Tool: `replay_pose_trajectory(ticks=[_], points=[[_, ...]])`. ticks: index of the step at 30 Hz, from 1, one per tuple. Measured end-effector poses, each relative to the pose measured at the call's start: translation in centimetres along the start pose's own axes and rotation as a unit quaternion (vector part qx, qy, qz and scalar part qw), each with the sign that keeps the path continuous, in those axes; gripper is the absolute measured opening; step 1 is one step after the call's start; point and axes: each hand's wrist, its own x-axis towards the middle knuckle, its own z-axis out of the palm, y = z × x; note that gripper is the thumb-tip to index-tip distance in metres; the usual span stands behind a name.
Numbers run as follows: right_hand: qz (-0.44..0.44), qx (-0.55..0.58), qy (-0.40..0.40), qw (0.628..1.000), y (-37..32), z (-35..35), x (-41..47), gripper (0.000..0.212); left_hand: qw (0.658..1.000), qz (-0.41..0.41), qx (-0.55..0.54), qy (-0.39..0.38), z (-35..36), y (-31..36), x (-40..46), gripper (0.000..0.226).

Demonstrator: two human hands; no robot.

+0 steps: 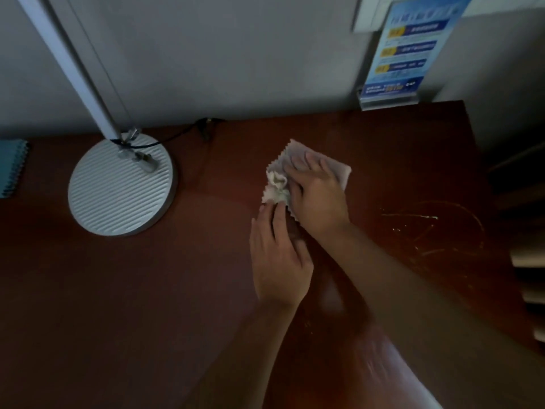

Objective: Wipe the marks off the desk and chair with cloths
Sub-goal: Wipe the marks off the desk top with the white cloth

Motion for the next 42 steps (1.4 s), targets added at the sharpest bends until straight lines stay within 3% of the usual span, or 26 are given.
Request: replay_pose_trajectory(ticks=[6,11,14,17,20,23,26,28,31,34,38,42], points=[[-0.027,0.027,-0.019,0.999,1.3,-1.2,-6.4,0.039,0.998,0.002,-0.052,0.044,0.0,-0.5,0.1,0.053],[0.127,-0.013,0.061,0.99,9.9,-6.1,-7.9,0.036,0.999,0.046,0.013,0.021,0.2,-0.2,-0.7,0.042],[0.182,-0.023,0.058,0.981,7.6,-4.9,-9.4,0.042,0.999,0.05,0.011,0.006,0.5,0.9,-0.7,0.039],[0.055,-0.023,0.022,0.998,1.5,-1.7,-13.8,0.044,0.999,0.045,-0.009,-0.008,0.8,1.8,-0.6,0.047],[-0.016,-0.036,0.011,0.999,3.1,-2.6,-15.3,0.048,0.996,0.083,0.001,-0.016,1.3,2.0,-1.4,0.048],[0.177,-0.09,0.007,0.98,10.0,-6.5,-13.5,0.035,0.994,0.098,0.026,-0.042,2.5,4.2,-3.1,0.047],[0.236,-0.078,0.095,0.964,14.3,-9.2,-12.4,0.037,0.992,0.098,0.056,-0.063,4.0,6.8,-4.2,0.044],[0.221,-0.069,0.108,0.967,12.1,-8.5,-13.4,0.037,0.993,0.079,0.066,-0.063,4.5,7.3,-4.2,0.044],[0.108,-0.062,0.084,0.989,6.4,-5.1,-18.3,0.037,0.992,0.079,0.081,-0.063,4.6,7.2,-4.1,0.052],[0.026,-0.069,0.059,0.995,7.7,-5.7,-19.9,0.034,0.992,0.081,0.077,-0.063,4.7,7.1,-4.2,0.052],[0.209,-0.107,0.058,0.97,15.6,-10.2,-15.2,0.044,0.99,0.081,0.095,-0.063,4.9,7.3,-4.4,0.046],[0.21,-0.135,0.1,0.963,14.9,-9.5,-15.0,0.043,0.99,0.083,0.1,-0.057,5.0,7.6,-4.4,0.044]])
